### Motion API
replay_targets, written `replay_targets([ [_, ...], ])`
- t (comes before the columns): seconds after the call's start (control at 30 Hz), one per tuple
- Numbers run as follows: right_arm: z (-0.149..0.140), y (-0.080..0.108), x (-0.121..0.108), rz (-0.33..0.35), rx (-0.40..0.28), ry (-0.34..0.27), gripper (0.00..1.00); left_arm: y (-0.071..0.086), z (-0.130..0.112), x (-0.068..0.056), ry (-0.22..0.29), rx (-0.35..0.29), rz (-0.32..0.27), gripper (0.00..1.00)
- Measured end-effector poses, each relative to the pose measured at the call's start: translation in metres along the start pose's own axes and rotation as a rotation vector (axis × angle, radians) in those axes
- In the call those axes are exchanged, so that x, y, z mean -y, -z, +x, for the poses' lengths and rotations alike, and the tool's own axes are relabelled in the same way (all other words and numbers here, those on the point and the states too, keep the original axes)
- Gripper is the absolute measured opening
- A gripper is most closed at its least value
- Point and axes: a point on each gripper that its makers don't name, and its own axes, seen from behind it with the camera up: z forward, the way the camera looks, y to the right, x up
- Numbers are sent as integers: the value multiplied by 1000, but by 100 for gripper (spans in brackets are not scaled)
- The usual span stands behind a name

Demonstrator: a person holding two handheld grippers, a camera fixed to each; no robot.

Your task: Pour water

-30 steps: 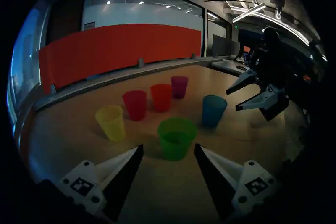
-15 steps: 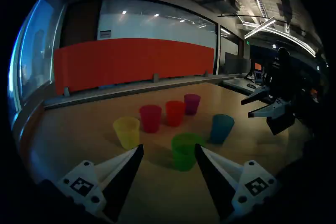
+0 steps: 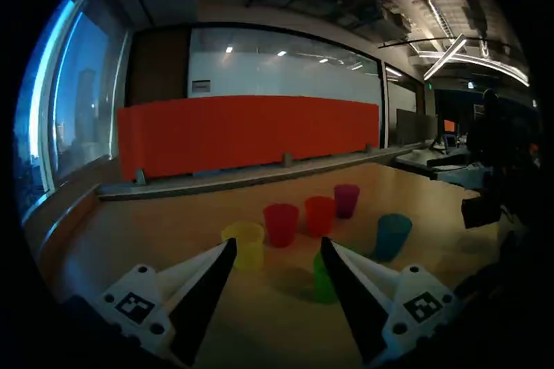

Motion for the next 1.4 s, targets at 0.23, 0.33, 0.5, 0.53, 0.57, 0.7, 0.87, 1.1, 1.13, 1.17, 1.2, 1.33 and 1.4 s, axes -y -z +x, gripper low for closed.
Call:
replay_targets([
  [0.23, 20, 0, -35, -139, -102, -41, 100, 3, 15, 18, 12, -78, 95, 90],
  [0.33, 23, 1, -46, -188, -128, -51, 100, 4, 19, 24, 13, -102, 130, 90],
  [0.5, 21, 2, -61, -273, -156, -54, 100, 5, 24, 31, 25, -134, 175, 90],
  [0.53, 20, 2, -64, -290, -160, -54, 100, 5, 24, 32, 27, -138, 182, 90],
  [0.57, 19, 2, -67, -308, -165, -53, 100, 5, 24, 34, 29, -142, 190, 90],
  [0.7, 19, 6, -79, -378, -192, -49, 100, 6, 24, 42, 32, -158, 227, 90],
  [0.87, 22, 10, -85, -439, -222, -38, 100, 7, 25, 46, 38, -177, 259, 90],
  [1.1, 14, 9, -77, -456, -219, -45, 100, 3, 20, 46, 66, -185, 265, 90],
  [1.13, 12, 9, -77, -459, -220, -47, 100, 3, 19, 47, 69, -185, 266, 90],
  [1.17, 11, 10, -76, -463, -221, -49, 100, 3, 17, 47, 72, -185, 266, 90],
  [1.2, 10, 10, -76, -467, -221, -50, 100, 3, 16, 48, 74, -184, 268, 90],
  [1.33, 2, 8, -75, -475, -210, -56, 100, 3, 11, 51, 75, -182, 282, 90],
  [1.4, -1, 7, -75, -478, -204, -62, 100, 3, 9, 52, 75, -182, 290, 90],
])
